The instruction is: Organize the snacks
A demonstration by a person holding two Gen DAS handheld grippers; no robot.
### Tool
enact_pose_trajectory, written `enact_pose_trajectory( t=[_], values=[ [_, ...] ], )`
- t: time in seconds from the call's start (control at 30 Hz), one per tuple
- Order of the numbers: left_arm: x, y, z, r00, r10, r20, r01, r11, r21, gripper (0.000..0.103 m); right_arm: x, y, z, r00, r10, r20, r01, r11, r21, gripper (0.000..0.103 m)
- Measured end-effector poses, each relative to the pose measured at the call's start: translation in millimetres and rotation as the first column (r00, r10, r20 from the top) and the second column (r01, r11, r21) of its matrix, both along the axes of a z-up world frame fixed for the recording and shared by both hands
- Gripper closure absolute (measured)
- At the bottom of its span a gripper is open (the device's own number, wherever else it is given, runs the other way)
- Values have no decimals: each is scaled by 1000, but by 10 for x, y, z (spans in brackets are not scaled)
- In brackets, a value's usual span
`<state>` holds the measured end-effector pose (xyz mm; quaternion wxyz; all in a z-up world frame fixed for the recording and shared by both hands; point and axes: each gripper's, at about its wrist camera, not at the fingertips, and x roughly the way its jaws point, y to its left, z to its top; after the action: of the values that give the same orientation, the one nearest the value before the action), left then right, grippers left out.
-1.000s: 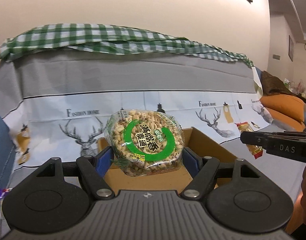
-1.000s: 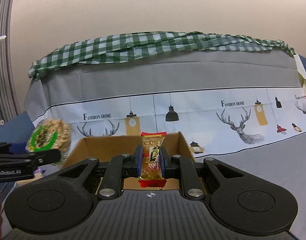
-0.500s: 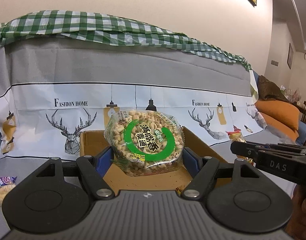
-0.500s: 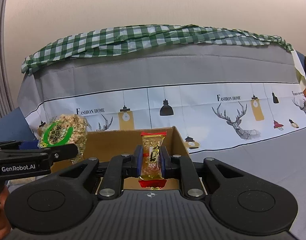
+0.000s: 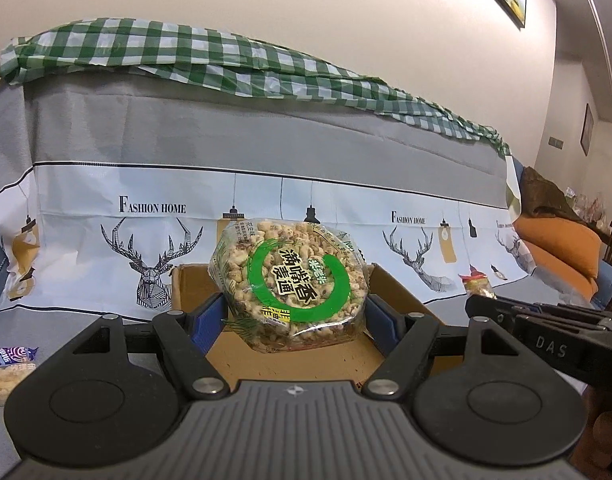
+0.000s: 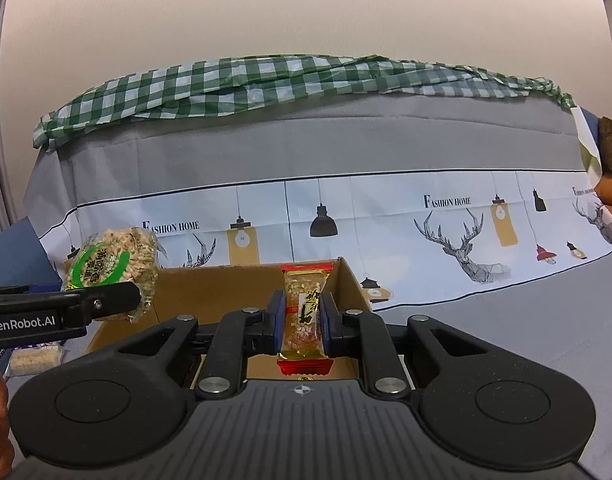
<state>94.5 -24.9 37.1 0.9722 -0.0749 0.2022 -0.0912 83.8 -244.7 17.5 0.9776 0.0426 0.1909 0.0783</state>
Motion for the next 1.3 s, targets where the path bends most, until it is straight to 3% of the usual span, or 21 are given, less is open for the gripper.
enact_pose_trajectory(
  t=[0.1,0.13,0.17,0.2,0.33,0.43,0.57,0.63,0.67,0.7,0.77,0.97,1.17,1.3],
  values=[
    [-7,35,17,1000,-16,-2,16,1000,-23,13,17,46,-8,1000,-5,-9,5,1000,-9,81],
    [-7,51,22,1000,-24,-6,24,999,-31,12,24,52,-15,1000,-7,-14,6,1000,-13,75],
    [-27,62,26,1000,-23,-4,23,999,-29,12,23,68,-17,1000,-12,-15,12,1000,-17,57],
    [-45,80,34,1000,-16,4,16,1000,-18,12,18,87,-14,1000,-16,-12,16,1000,-16,52],
    [-93,223,56,999,27,26,-27,1000,-3,14,12,164,6,1000,-21,-10,21,1000,-5,53],
    [-112,413,58,997,71,29,-71,997,-2,22,6,231,14,1000,-17,-17,17,1000,20,53],
    [-67,738,13,993,117,-22,-117,993,3,49,-40,373,55,1000,16,-1,-16,998,67,53],
    [-20,911,-23,987,149,-55,-148,989,16,60,-55,492,81,999,47,16,-48,995,85,60],
    [3,1002,-40,984,164,-66,-163,986,21,64,-49,558,100,998,65,20,-67,993,96,72],
    [25,1104,-55,980,185,-76,-184,983,27,64,-37,641,120,996,91,20,-93,989,115,85],
    [61,1296,-97,968,232,-96,-229,973,37,64,-10,788,169,992,126,21,-128,980,155,92],
    [180,1881,-304,915,349,-200,-338,937,88,64,17,1454,145,964,266,-3,-257,933,251,91],
    [375,2282,-525,886,392,-249,-353,917,187,62,-73,2024,-117,907,413,-82,-396,903,169,91],
    [554,2411,-752,871,397,-288,-332,909,251,54,-7,2179,-255,868,460,-189,-426,883,195,89]
  ],
)
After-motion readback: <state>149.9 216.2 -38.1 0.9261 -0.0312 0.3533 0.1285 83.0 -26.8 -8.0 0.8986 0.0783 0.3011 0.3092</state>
